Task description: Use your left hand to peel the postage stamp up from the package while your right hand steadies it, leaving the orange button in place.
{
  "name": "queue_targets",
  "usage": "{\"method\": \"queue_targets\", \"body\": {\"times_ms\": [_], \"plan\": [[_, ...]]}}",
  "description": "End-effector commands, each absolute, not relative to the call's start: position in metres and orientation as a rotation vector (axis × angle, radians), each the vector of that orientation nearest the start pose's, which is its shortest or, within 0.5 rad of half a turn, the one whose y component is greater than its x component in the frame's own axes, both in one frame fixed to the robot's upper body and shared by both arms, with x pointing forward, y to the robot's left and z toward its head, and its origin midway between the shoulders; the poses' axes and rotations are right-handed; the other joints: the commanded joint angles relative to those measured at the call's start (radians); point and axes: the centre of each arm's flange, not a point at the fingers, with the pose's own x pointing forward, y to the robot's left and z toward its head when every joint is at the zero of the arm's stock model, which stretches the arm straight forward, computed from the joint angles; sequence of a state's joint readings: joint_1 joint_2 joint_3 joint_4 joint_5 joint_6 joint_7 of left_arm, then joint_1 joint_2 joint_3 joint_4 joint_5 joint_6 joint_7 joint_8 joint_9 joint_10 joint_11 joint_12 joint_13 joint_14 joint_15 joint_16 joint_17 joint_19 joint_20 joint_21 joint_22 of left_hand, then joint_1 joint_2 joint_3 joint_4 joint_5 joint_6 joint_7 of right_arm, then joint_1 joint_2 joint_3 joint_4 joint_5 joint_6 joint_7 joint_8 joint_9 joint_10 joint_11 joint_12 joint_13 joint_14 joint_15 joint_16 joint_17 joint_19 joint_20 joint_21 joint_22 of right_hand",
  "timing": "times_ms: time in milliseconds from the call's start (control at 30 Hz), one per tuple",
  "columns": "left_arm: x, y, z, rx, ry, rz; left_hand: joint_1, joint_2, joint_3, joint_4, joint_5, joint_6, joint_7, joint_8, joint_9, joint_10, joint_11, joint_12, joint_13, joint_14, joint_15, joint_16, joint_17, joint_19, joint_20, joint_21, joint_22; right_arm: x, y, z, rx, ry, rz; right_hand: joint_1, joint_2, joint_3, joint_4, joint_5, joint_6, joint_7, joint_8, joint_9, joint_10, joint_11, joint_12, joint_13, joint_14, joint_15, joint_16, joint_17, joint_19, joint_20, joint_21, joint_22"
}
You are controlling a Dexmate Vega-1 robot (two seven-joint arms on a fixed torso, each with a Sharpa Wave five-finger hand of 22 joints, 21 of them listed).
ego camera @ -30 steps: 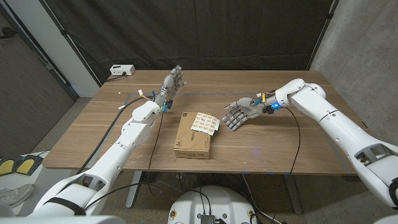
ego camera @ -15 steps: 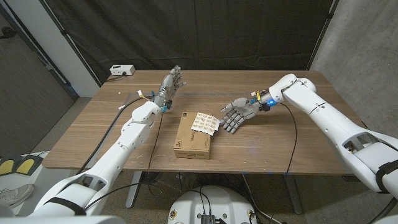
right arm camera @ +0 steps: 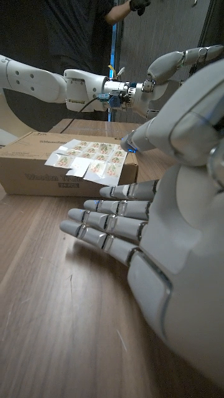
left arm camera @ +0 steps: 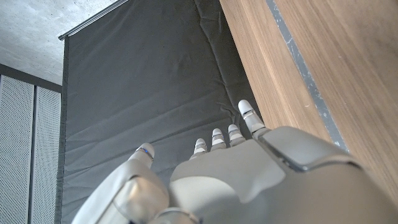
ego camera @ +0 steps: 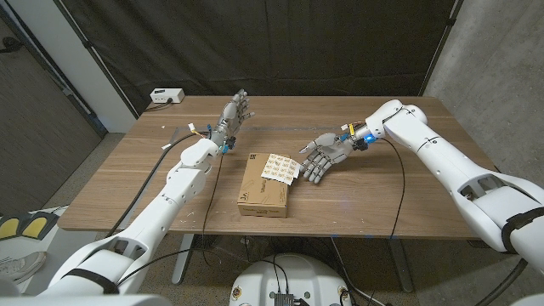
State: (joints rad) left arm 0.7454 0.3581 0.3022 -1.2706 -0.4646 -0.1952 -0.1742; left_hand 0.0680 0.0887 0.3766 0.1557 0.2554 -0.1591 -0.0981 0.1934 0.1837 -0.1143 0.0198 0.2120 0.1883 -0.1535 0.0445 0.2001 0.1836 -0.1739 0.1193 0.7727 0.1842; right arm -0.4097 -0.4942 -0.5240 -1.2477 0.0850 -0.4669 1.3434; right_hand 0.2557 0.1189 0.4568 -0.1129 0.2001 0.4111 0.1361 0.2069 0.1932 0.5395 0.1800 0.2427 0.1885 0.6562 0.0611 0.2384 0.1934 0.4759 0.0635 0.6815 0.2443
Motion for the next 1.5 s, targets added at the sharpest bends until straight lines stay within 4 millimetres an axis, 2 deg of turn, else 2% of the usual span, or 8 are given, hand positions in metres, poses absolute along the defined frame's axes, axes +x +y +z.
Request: {"method": "queue_targets", "body": {"times_ms": [33,200,367,533,767,900,1233,1500], "plan": [[0.667,0.234,0.021,0.053,-0.623,-0.340,-0.006,0.022,-0.005,0.001,0.006,0.001,-0.002,-0.001,0.002,-0.004,0.004,0.000,0.004,-0.005,-0.006,0.000,0.005,-0.101,0.006,-0.003,0.002,0.636,-0.196,0.008,-0.562,0.224,1.299,0.010,0.013,0.009,0.001,0.007,0.004,0.007,0.002,0.002,0.012,0.002,0.005,0.003,0.014,-0.004,-0.002,0.001,0.022,-0.013,0.018,0.007],[0.668,0.234,0.022,0.057,-0.622,-0.343,-0.006,0.022,-0.006,0.001,0.006,0.001,-0.003,-0.001,0.002,-0.003,0.005,0.000,0.004,-0.005,-0.005,-0.001,0.005,-0.101,0.006,-0.004,0.003,0.636,-0.194,0.008,-0.565,0.223,1.305,0.029,0.016,0.022,-0.012,0.010,-0.001,0.013,-0.002,0.002,0.019,0.004,0.004,0.003,0.027,-0.009,-0.006,-0.001,0.043,-0.033,0.039,0.016],[0.667,0.235,0.024,0.057,-0.624,-0.343,-0.006,0.022,-0.006,0.001,0.006,0.000,-0.002,-0.001,0.002,-0.003,0.004,0.000,0.004,-0.005,-0.005,-0.001,0.005,-0.101,0.008,-0.006,0.003,0.635,-0.192,0.010,-0.632,0.241,1.270,0.124,0.032,0.065,-0.060,0.023,-0.003,0.018,-0.005,0.001,0.032,-0.006,0.001,0.004,0.071,-0.050,-0.001,0.002,0.074,-0.074,0.091,0.043],[0.668,0.238,0.024,0.058,-0.626,-0.343,-0.007,0.022,-0.006,0.001,0.006,-0.001,-0.003,-0.001,0.002,-0.003,0.006,0.000,0.004,-0.005,-0.005,-0.001,0.005,-0.101,0.008,-0.007,0.003,0.636,-0.189,0.010,-0.729,0.278,1.185,0.183,0.007,0.067,-0.078,0.016,-0.032,0.027,-0.015,0.001,0.016,-0.023,-0.009,0.004,0.069,-0.064,-0.004,0.007,0.074,-0.084,0.116,0.057],[0.669,0.240,0.024,0.061,-0.624,-0.347,-0.007,0.022,-0.007,0.001,0.006,0.000,-0.005,-0.001,0.002,-0.004,0.005,-0.001,0.004,-0.005,-0.007,-0.001,0.005,-0.100,0.007,-0.009,0.003,0.640,-0.182,0.009,-0.795,0.319,1.144,0.186,-0.054,0.014,-0.052,-0.019,-0.068,0.039,-0.022,0.002,-0.034,-0.026,-0.031,0.005,0.045,-0.070,-0.013,0.019,0.063,-0.092,0.148,0.077],[0.670,0.243,0.024,0.061,-0.623,-0.343,-0.007,0.021,-0.008,0.000,0.006,-0.001,-0.005,-0.001,0.002,-0.004,0.005,-0.001,0.004,-0.006,-0.006,-0.001,0.005,-0.100,0.008,-0.010,0.003,0.643,-0.177,0.009,-0.802,0.345,1.149,0.184,-0.053,0.003,-0.042,-0.021,-0.089,0.038,-0.025,0.002,-0.057,-0.021,-0.039,0.005,0.038,-0.072,-0.013,0.027,0.054,-0.094,0.157,0.084],[0.672,0.249,0.021,0.057,-0.614,-0.335,-0.007,0.021,-0.009,0.000,0.007,0.000,-0.002,-0.001,0.002,-0.006,0.004,-0.002,0.004,-0.008,-0.006,-0.002,0.005,-0.099,0.008,-0.012,0.003,0.646,-0.166,0.010,-0.729,0.298,1.234,0.258,-0.039,-0.053,-0.045,-0.021,-0.002,0.037,0.005,0.005,0.126,-0.036,0.014,0.026,0.192,-0.158,0.161,0.128,0.038,-0.105,0.259,0.171],[0.672,0.251,0.021,0.054,-0.616,-0.333,-0.006,0.021,-0.009,0.000,0.007,-0.002,-0.003,-0.002,0.002,-0.007,0.006,-0.002,0.004,-0.008,-0.006,-0.002,0.005,-0.099,0.008,-0.015,0.003,0.645,-0.158,0.008,-0.748,0.293,1.180,0.346,-0.084,-0.109,-0.057,-0.012,0.104,0.016,0.022,0.015,0.225,-0.084,0.053,0.052,0.240,-0.211,0.308,0.233,0.074,-0.136,0.363,0.251]]}}
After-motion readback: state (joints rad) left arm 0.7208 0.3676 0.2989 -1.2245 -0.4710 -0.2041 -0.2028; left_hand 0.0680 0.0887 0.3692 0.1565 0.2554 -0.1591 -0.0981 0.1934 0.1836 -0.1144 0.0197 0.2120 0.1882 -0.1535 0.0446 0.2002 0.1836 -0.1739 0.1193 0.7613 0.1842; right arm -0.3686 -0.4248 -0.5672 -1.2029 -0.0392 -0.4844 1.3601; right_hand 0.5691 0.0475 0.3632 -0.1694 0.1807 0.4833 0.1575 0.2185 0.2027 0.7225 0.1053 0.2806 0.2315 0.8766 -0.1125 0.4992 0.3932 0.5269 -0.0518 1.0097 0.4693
